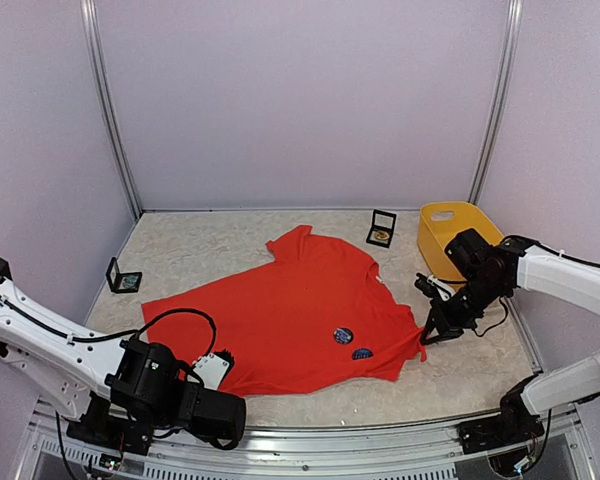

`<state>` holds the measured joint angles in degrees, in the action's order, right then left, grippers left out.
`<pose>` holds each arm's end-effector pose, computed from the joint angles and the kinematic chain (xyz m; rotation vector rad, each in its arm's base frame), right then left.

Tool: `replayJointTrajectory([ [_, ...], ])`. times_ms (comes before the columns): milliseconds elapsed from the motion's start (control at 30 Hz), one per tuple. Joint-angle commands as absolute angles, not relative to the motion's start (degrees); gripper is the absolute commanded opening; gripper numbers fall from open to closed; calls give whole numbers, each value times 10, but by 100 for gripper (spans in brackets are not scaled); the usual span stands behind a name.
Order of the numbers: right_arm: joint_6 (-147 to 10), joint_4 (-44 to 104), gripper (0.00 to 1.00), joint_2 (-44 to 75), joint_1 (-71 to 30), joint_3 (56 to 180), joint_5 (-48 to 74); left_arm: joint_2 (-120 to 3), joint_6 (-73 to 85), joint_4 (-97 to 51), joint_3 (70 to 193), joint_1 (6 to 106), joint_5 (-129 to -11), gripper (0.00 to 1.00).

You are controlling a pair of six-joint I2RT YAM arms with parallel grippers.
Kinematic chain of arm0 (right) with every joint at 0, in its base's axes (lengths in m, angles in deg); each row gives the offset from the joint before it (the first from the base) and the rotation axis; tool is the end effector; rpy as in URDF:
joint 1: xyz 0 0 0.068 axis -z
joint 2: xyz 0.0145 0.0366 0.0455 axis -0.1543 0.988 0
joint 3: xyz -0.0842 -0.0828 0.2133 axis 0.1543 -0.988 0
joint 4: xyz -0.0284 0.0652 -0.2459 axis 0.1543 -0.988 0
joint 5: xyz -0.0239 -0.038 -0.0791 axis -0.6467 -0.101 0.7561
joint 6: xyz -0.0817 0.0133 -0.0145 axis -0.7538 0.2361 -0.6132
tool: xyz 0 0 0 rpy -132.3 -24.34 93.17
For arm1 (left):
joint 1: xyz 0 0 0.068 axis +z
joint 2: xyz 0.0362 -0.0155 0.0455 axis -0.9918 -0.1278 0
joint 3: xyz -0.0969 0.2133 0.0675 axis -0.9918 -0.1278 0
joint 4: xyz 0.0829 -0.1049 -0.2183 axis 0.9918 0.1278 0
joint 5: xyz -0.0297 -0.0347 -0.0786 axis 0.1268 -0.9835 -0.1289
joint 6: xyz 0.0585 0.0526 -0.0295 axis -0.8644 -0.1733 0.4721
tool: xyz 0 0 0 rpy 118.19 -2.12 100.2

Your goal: Pin the brooch onto the clothing

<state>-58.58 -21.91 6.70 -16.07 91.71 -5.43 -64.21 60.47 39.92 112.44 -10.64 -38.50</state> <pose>0.1921 0.1249 0.1611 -0.2952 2.9658 0.7700 0.0159 -0.2260 0.1429 0.6315 2.6677 0.0770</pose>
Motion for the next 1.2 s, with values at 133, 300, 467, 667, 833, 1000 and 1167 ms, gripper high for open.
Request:
replayJointTrajectory([
  [133, -593, -368, 0, 26, -160, 996, -39, -613, 669, 427, 1103, -149, -443, 0],
  [300, -589, -321, 0, 42, -159, 946, -42, -618, 636, 353, 1063, -160, -487, 0],
  [467, -579, -239, 23, 78, -138, 976, 50, -619, 591, 345, 1071, -162, -517, 7],
  [667, -613, -149, 40, 160, -64, 1029, 170, -580, 466, 271, 1151, -162, -502, 56],
  [833, -616, -218, 20, 177, -138, 1089, 200, -558, 426, 286, 1172, -117, -424, 54],
  [1000, -512, -280, 18, 116, -322, 1025, 168, -502, 394, 161, 1066, 96, -389, 44],
  [1167, -413, -180, 38, 88, -459, 907, 117, -471, 350, 18, 967, 245, -347, 43],
])
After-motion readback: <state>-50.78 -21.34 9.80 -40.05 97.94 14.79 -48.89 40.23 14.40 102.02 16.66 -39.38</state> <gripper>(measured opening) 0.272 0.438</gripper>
